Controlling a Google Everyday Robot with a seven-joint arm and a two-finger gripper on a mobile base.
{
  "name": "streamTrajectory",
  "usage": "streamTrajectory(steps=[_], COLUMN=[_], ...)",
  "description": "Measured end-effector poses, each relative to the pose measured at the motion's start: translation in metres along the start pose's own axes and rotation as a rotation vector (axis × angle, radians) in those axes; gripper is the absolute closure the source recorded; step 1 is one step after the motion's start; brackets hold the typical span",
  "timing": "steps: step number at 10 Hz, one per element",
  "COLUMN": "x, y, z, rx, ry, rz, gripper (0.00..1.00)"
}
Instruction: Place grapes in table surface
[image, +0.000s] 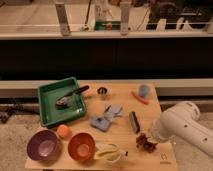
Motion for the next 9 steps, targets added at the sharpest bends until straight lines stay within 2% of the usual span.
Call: streamTrajectory(steps=[3,5,6,8,9], x=[-0.002,-0.004,-0.006,-0.006,-0.005], y=[0.010,0.013,0.014,0.016,0.018], z=[0.025,0.036,0.043,0.043,0.041], rx=[-0.105,-0.144,-0.161,-0.184,-0.192], ry=[0.011,-0.002,-0.023,-0.060,-0.093], rz=[-0.013,-0.013,-0.015,-0.025,-0.027], gripper=[0.51,0.33,0.23,0.20,0.20])
